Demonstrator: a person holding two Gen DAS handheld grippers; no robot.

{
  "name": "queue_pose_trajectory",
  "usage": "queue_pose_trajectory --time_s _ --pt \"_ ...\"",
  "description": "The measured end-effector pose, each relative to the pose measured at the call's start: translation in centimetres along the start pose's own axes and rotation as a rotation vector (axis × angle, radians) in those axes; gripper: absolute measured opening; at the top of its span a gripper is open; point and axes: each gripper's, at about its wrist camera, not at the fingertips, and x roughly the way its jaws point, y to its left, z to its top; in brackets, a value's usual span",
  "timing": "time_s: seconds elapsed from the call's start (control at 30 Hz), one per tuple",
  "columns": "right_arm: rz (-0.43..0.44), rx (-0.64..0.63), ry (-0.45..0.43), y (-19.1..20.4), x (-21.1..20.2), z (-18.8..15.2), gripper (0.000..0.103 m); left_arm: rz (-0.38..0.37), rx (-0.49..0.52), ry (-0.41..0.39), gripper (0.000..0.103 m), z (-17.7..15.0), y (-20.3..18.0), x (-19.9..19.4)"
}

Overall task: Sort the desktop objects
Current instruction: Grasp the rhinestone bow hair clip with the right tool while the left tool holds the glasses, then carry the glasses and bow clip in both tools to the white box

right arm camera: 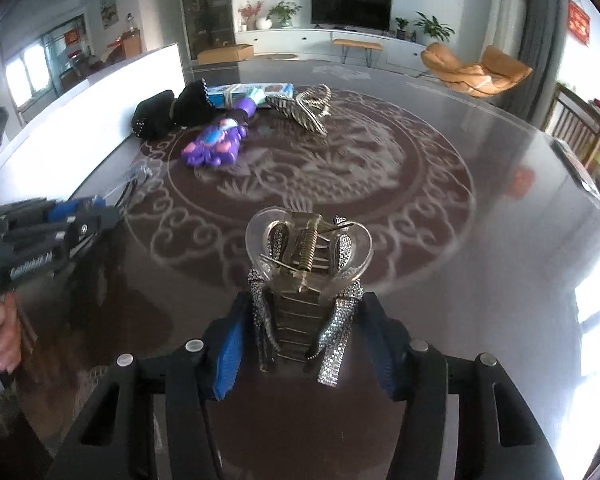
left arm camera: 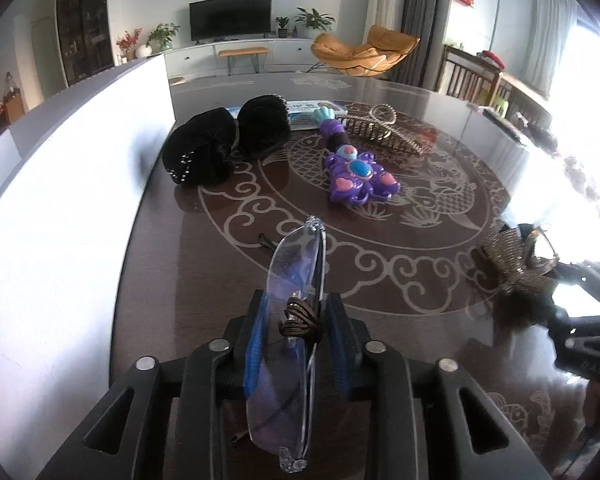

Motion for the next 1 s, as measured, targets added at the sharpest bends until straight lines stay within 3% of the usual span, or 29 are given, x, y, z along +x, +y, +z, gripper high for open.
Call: queue_pose_trajectory --time_s 0.1,0.17,0.2,0.23,0.3,0.53,0.73,0.87,1.0 --pt "0.000 -0.005 0.003 0.0 0.7 0.7 0.068 0.011 0.066 0.027 0.044 0.1 -0.7 0.0" --pt "0.002 -0.006 -0.004 0.0 0.8 1.0 0.068 0.026 0.074 0.033 0.044 0.2 -1.0 0.0" --pt "-0.002 -0.008 -0.006 0.1 0.7 1.1 0.057 0.023 0.063 0.034 0.032 0.2 -0.9 -0.1" --pt "-0.004 -0.002 0.004 0.1 0.7 1.2 0.056 0.025 0.050 0.030 0.021 0.2 -0.6 -0.3" --pt "0.005 0.017 0.020 0.2 0.3 1.2 0.056 -0.037 -0.002 0.029 0.021 -0.1 0.2 -0.7" --pt "0.025 0.004 -0.023 0.3 -4.6 0.5 0.056 -0.129 -0.111 -0.079 0.020 -1.0 0.6 -6.0" --pt "0.094 -0.022 -0.101 3.6 -8.7 4.4 0.056 -0.207 -0.195 -0.186 0.021 1.0 3.0 -13.5" --pt "0.195 -0.084 -0.163 9.1 -10.9 8.2 0.056 -0.141 -0.237 -0.225 0.021 2.5 8.0 -17.6" --pt "0.334 -0.179 -0.188 17.4 -11.5 11.3 0.056 0.021 -0.269 -0.209 0.021 2.2 14.5 -19.4"
